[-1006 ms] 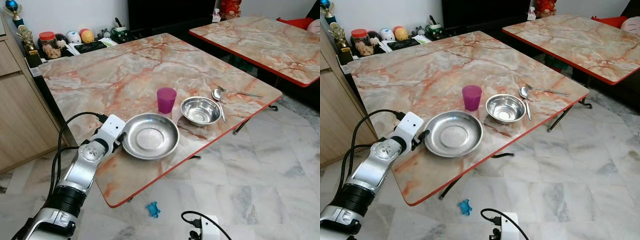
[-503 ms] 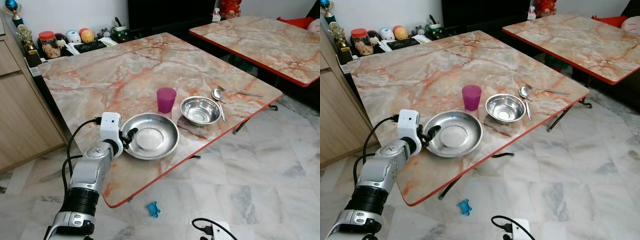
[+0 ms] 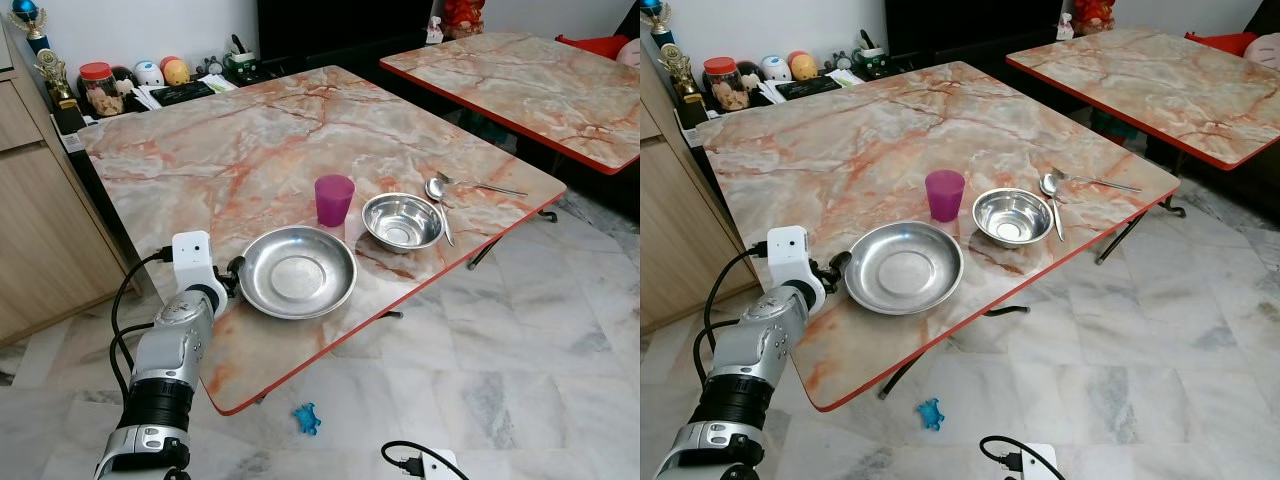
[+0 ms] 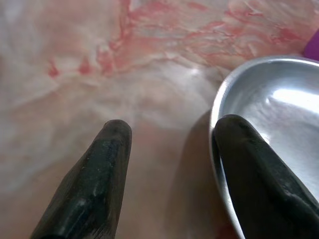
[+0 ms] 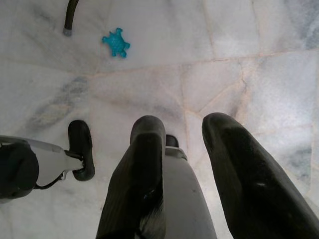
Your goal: Setting the table
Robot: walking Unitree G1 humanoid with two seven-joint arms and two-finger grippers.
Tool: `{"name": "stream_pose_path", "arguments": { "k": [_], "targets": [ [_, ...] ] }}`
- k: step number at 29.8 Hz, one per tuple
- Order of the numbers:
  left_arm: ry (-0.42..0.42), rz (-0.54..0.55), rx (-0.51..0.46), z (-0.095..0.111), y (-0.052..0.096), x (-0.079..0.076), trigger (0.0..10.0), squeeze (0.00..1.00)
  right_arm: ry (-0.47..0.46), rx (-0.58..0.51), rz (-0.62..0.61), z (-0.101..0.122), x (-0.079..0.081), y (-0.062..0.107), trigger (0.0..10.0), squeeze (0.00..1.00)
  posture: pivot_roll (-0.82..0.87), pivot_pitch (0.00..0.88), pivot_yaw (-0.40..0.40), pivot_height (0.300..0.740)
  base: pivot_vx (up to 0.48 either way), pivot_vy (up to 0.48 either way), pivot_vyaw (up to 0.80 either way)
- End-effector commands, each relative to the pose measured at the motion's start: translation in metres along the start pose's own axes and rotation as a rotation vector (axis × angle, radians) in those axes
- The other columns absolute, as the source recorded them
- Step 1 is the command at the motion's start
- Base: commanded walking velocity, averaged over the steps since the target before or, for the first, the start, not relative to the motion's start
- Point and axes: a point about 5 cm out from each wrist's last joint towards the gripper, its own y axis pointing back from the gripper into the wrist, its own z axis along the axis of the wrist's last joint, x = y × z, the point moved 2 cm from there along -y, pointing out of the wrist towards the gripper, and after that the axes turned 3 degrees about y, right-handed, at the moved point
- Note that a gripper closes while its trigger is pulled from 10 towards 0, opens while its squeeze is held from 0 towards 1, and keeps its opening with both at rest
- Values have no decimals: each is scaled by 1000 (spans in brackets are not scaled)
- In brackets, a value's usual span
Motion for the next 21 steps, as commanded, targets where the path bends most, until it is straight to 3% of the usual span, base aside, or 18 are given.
{"name": "stream_pose_path", "arguments": {
  "k": [1,9,21],
  "targets": [
    [42,6,27,-6,0,2,10000,0,1,17,-2,-2,0,0,10000,0,132,9,-53,740,0,0,0],
    [135,-53,-16,6,0,-5,10000,0,4,11,-2,0,1,0,10000,0,134,9,-55,740,0,0,0],
    [31,-96,45,-10,1,-12,10000,0,5,9,1,1,0,-1,10000,0,131,9,-54,740,0,0,0]
  ]
}}
